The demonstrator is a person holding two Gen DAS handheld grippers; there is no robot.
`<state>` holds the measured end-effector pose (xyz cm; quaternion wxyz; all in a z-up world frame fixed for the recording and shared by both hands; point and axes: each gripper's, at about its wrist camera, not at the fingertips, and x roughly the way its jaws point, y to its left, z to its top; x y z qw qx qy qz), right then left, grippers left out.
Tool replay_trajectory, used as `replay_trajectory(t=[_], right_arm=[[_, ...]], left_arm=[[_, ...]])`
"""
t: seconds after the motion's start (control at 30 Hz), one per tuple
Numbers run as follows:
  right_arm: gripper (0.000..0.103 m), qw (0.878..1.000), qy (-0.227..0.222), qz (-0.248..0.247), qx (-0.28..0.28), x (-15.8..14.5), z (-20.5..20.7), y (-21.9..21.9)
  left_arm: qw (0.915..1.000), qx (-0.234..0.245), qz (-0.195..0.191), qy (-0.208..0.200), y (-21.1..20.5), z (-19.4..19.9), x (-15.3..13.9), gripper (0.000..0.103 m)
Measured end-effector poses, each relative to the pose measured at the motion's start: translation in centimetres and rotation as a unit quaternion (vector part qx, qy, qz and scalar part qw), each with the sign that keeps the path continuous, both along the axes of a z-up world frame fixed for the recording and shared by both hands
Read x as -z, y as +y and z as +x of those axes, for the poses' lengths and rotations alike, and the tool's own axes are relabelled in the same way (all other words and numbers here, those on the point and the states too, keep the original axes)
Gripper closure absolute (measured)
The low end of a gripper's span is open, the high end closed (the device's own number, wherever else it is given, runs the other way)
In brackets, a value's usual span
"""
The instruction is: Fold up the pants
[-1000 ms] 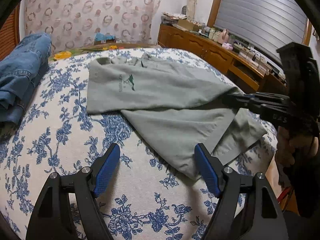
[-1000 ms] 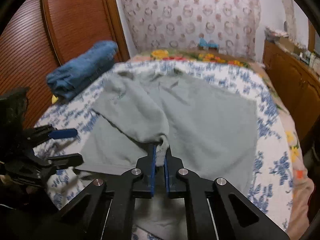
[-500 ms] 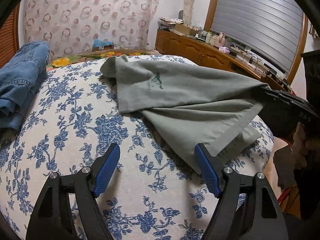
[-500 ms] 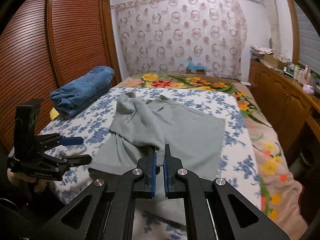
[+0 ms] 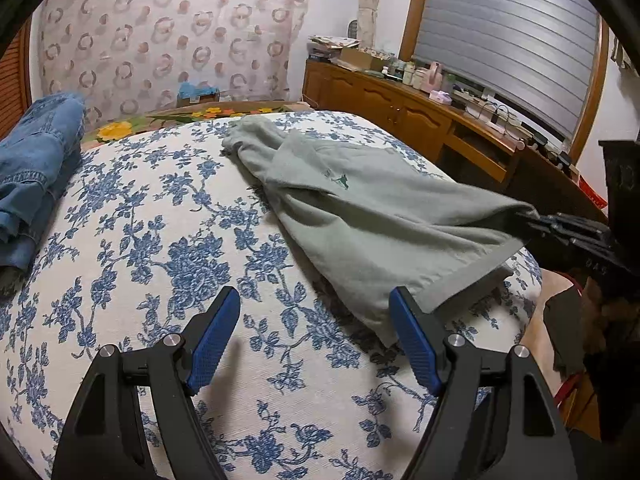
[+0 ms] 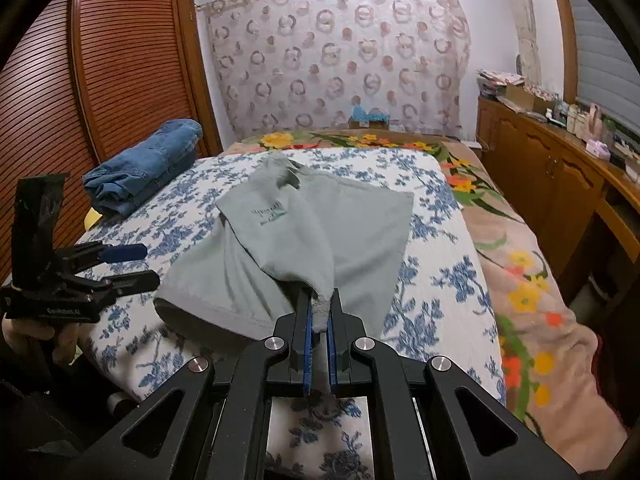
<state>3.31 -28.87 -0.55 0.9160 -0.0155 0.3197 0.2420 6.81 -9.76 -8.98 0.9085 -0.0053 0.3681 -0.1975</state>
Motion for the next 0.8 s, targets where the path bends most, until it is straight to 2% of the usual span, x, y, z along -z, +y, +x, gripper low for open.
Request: replay_trajectory(t=[0.23, 0.47, 0.57, 0.63, 0.8], right_arm=[[0.098, 1.0, 0.026, -0.007, 0.005, 1.1, 0.2, -0.4], [0.097, 0.999, 0.045, -0.009, 0.016, 1.9, 0.2, -1.0], [0.087, 0.999, 0.045, -0.013, 0.021, 1.8, 0.2, -1.2], [0.076, 0.999, 0.042, -0.011, 0.027, 1.8, 0.0, -1.7], [0.073, 0.999, 0.041, -0.006, 0.032, 1.5, -0.2, -2.7]], left_arm=[[0.9999, 0.01, 0.01, -0.001, -1.1, 0.7, 0.0, 0.025], [0.9987, 0.012, 0.042, 0.027, -1.6, 0.9, 1.7, 0.025], [0.9985, 0.009, 0.044, 0.032, -1.4, 1.0, 2.1, 0.025], [0.9985, 0.008, 0.045, 0.03, -1.3, 0.9, 2.1, 0.025], [0.999, 0.006, 0.033, 0.028, -1.0, 0.7, 2.0, 0.025]])
